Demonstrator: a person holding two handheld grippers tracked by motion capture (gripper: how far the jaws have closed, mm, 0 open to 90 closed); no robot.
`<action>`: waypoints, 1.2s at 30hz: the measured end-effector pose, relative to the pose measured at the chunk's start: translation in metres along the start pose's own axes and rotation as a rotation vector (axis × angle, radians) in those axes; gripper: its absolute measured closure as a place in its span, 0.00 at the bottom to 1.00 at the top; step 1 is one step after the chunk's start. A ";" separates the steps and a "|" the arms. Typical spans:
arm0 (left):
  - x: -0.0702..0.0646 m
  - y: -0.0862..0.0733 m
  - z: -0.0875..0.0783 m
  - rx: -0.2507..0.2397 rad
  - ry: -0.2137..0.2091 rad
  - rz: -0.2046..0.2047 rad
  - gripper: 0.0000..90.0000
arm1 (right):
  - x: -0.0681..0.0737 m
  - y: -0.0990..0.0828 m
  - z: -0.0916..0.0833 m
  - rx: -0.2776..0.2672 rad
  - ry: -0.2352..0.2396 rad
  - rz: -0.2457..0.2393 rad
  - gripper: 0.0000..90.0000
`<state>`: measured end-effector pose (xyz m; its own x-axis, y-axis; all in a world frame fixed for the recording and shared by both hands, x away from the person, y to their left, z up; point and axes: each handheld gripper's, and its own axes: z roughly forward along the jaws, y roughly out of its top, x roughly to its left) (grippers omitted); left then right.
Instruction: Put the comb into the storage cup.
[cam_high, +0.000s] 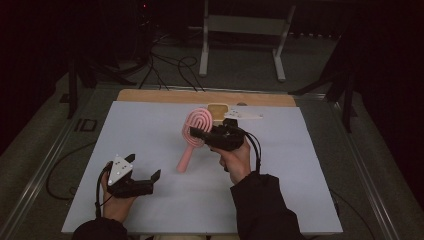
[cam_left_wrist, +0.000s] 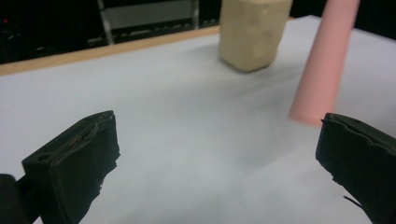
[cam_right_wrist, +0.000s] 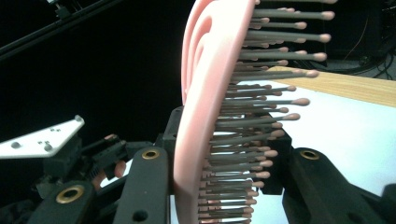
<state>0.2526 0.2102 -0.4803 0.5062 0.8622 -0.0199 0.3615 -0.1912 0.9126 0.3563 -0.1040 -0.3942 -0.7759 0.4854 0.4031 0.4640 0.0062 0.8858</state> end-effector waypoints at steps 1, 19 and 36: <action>0.001 -0.001 -0.001 0.002 0.003 0.000 0.00 | 0.000 0.000 0.000 -0.001 0.001 -0.002 0.71; 0.013 -0.019 -0.010 -0.020 0.014 0.021 0.00 | -0.006 0.006 0.001 -0.018 -0.024 -0.002 0.71; 0.016 -0.025 -0.002 0.001 0.032 0.013 0.00 | -0.011 0.021 -0.004 -0.071 -0.044 0.015 0.71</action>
<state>0.2505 0.2295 -0.5026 0.4856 0.8742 0.0055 0.3557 -0.2033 0.9122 0.3731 -0.1133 -0.3790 -0.7487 0.5227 0.4077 0.4431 -0.0628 0.8943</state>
